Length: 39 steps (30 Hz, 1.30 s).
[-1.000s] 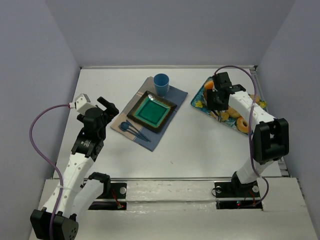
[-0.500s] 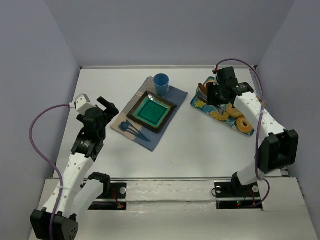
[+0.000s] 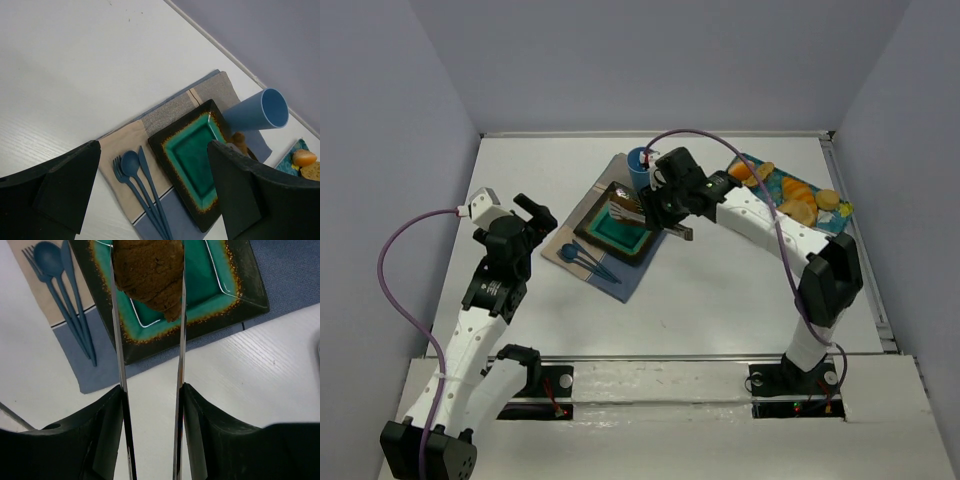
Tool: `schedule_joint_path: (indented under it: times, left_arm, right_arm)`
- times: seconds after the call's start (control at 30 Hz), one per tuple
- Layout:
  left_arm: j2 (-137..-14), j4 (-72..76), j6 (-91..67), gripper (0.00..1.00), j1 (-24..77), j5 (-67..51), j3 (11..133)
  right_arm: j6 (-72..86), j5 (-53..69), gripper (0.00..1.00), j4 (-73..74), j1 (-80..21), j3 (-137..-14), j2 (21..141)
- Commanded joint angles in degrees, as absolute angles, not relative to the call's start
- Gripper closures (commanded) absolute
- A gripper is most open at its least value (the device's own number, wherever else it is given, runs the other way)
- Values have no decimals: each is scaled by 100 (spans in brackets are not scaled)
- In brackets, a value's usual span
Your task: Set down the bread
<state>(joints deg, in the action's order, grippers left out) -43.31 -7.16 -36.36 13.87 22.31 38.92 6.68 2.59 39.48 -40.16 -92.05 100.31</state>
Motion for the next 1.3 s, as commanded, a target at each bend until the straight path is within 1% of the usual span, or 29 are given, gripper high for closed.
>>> schedule_joint_path:
  times: [0.0, 0.03, 0.07, 0.1, 0.2, 0.4, 0.53, 0.63, 0.83, 0.97, 1.03, 1.1, 1.13, 1.2, 1.23, 1.27]
  left_arm:
    - [-4227, -519, -3639, 1, 1406, 2285, 3867]
    - [-4228, -519, -3639, 1, 1406, 2285, 3858]
    - [-4236, -519, -3639, 1, 1406, 2276, 3858]
    - [-4236, -519, -3639, 1, 1406, 2268, 3867]
    - [-4236, -510, -3639, 1, 1406, 2276, 3867]
    - [-4254, -501, -3647, 1, 1406, 2268, 3858]
    - [-4254, -510, -3639, 1, 1406, 2250, 3850]
    - [-4219, -510, -3639, 1, 1406, 2250, 3850]
    - [-4201, -510, -3639, 1, 1406, 2233, 3850]
    - [-4201, -510, -3639, 1, 1406, 2233, 3841]
    - [-4192, -510, -3639, 1, 1406, 2241, 3841]
    - [-4184, -510, -3639, 1, 1406, 2232, 3841]
    - [-4184, -510, -3639, 1, 1406, 2224, 3841]
    - [-4184, -510, -3647, 1, 1406, 2215, 3850]
    - [-4192, -510, -3647, 1, 1406, 2224, 3850]
    - [-4192, -501, -3639, 1, 1406, 2232, 3841]
  right_arm:
    - [712, 123, 56, 3832, -4165, -9843, 10449]
    - [703, 114, 55, 3902, -4166, -9896, 10607]
    - [703, 79, 48, 3920, -4218, -9983, 10661]
    - [703, 53, 48, 3946, -4219, -10010, 10705]
    - [721, 35, 37, 3999, -4271, -10055, 10758]
    - [703, 35, 31, 4008, -4271, -10028, 10600]
    - [694, 35, 30, 3990, -4271, -10028, 10512]
    - [677, -263, 31, 3981, -4271, -10020, 10397]
    - [694, -623, 31, 3929, -4271, -9888, 9836]
    - [949, -1255, 33, 3894, -4219, -9651, 9301]
    - [1194, -1257, 39, 3859, -3896, -9397, 9106]
    - [1379, -1161, 40, 3806, -3579, -9177, 8817]
    - [1528, -1108, 40, 3745, -3168, -9054, 8711]
    - [1669, -932, 40, 3665, -2727, -8694, 8518]
    - [1774, -888, 40, 3622, -2281, -8588, 8377]
    - [1836, -879, 40, 3621, -2068, -8500, 8324]
